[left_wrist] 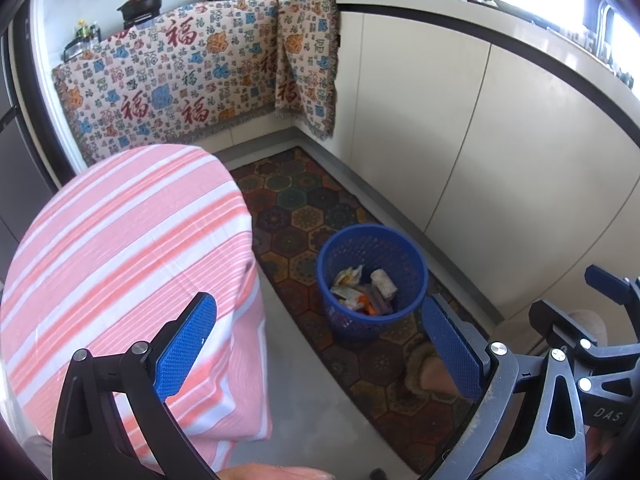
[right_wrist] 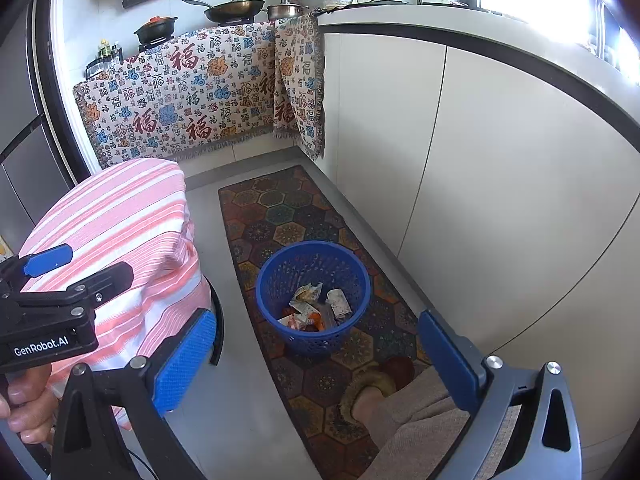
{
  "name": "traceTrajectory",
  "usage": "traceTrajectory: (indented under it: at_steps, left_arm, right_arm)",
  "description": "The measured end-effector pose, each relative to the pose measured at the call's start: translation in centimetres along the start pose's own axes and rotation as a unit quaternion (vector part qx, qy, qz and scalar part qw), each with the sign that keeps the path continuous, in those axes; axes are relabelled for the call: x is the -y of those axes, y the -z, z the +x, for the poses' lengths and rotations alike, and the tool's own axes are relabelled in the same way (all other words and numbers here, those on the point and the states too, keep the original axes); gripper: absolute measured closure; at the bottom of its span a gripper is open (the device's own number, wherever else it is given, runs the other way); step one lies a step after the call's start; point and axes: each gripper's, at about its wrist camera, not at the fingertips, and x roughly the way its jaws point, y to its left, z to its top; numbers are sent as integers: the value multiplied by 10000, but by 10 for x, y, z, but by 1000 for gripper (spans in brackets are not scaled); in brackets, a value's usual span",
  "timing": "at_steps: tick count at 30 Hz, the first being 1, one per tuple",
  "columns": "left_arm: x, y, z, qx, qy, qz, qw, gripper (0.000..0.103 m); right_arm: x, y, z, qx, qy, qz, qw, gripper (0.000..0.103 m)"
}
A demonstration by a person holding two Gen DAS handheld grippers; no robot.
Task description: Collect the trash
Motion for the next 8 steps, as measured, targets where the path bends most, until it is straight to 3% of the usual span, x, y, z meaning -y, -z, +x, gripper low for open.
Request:
traceTrajectory:
  at_steps: [8]
  left_arm:
    - [-2, 4, 0, 62, -15, -33, 10000, 1]
  right_arm:
    - [-1, 0, 5, -39, 76, -6, 10000, 0]
